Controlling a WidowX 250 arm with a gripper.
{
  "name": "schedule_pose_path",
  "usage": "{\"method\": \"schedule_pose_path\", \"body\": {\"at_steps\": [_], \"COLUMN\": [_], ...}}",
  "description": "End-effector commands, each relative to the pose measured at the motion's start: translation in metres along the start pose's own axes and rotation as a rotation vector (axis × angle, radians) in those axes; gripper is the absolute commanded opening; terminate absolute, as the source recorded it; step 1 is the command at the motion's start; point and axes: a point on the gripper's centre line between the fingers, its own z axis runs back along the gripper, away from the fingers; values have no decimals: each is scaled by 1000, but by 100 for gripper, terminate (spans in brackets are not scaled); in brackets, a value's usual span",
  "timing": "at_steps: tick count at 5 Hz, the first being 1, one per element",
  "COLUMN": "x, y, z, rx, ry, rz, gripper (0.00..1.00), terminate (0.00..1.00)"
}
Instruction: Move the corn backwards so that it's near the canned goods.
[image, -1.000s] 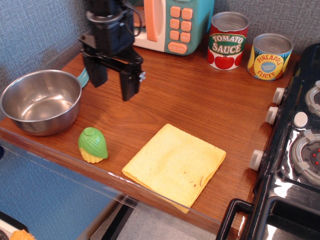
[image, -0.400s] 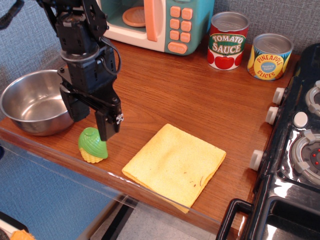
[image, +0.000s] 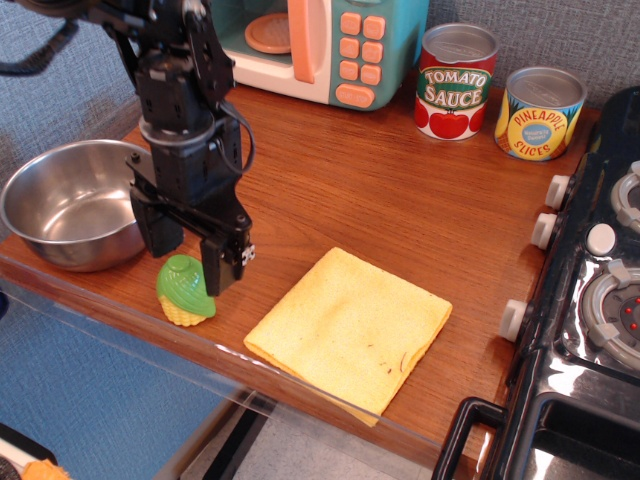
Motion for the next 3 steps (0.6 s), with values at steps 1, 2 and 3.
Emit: {"method": "schedule_pose_path", "body": {"at_steps": [1,2,3], "x": [-3,-4,-1], "y": [12,12,11], "z": [-12,-16,-13], "rx": [24,3,-8], "ry": [33,29,32], "rz": [9,9,-16], "gripper": [100,0,0], "terminate": [0,0,0]}}
